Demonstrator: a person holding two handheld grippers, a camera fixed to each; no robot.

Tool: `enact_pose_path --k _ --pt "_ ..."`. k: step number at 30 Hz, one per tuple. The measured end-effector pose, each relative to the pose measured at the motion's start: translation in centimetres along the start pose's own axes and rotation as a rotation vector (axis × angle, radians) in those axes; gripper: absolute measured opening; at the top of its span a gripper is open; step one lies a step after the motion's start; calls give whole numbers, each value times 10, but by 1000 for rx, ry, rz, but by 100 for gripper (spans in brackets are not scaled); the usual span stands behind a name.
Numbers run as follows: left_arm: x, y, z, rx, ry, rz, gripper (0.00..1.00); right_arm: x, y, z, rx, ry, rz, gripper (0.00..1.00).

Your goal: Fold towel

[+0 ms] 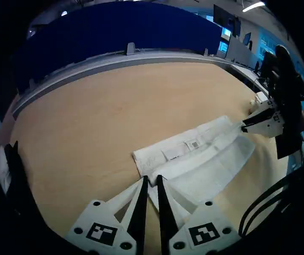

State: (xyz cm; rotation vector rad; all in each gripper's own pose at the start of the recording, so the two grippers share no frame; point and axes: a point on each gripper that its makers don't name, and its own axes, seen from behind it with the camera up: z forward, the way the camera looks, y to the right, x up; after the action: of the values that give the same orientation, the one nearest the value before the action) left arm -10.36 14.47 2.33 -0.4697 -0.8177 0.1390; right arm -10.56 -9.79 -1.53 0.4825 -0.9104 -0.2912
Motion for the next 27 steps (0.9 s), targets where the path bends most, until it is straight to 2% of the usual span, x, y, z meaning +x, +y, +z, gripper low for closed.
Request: enact_pose_path --k 3,8,11,18,21,23,25,27 --pt "1 -3 5 15 3 13 20 0 3 4 -17 1 -4 33" --pt "4 -12 10 49 6 25 24 -1 7 10 -58 7 -21 48" --pt "7 -16 10 65 11 25 27 1 9 12 -81 15 -32 59" --pt "13 -28 8 103 26 20 34 9 20 11 -132 44 -31 73" --pt "14 -33 5 118 31 17 42 14 25 7 -147 62 -20 84" --pt "14 -35 2 122 34 12 47 18 28 4 -156 75 -12 88" --pt "13 -35 0 118 32 6 51 19 30 2 -160 81 -4 97" --pt "11 -35 -3 114 31 -1 56 20 32 -1 -163 88 5 100"
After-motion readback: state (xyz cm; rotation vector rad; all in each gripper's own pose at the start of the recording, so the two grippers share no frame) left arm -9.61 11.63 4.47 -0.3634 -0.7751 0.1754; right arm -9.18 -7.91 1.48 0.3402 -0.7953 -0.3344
